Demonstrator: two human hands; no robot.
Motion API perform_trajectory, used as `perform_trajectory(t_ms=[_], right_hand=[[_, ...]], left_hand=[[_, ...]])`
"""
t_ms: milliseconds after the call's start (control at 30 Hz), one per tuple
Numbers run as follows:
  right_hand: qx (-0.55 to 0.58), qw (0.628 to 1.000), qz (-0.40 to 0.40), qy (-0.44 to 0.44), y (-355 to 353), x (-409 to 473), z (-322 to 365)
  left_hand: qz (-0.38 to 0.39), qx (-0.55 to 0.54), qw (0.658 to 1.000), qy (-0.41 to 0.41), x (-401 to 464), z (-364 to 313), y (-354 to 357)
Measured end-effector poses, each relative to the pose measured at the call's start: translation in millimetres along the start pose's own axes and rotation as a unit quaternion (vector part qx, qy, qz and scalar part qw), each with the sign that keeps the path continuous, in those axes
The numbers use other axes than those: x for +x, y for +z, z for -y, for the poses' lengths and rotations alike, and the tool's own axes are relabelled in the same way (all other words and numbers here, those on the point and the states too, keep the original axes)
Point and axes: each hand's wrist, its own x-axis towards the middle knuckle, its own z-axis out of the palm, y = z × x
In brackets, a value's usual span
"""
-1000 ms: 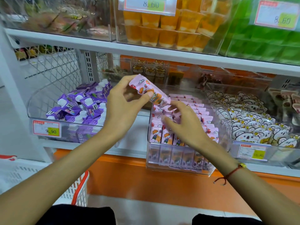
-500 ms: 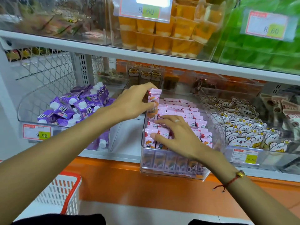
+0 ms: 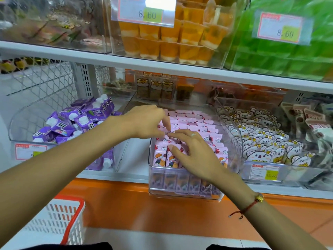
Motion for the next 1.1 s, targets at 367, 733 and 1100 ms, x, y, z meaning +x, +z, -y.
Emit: perform_trajectory(t_ms=[367, 733, 1100], right_hand=[[-0.018, 0.999, 0.031, 0.014, -7, -12, -3], [0.058, 0.998, -0.005, 0.023, -13, -15, 7], [0.323, 0.943, -0.073, 0.015, -28, -22, 43]], left_hand=[[-0.151, -0.06, 0.985, -0.06, -6, -2, 7], [-0.452, -0.402, 0.793, -0.078, -53, -42, -6], [-0.373, -0.555, 0.74, -0.069, -59, -54, 7]])
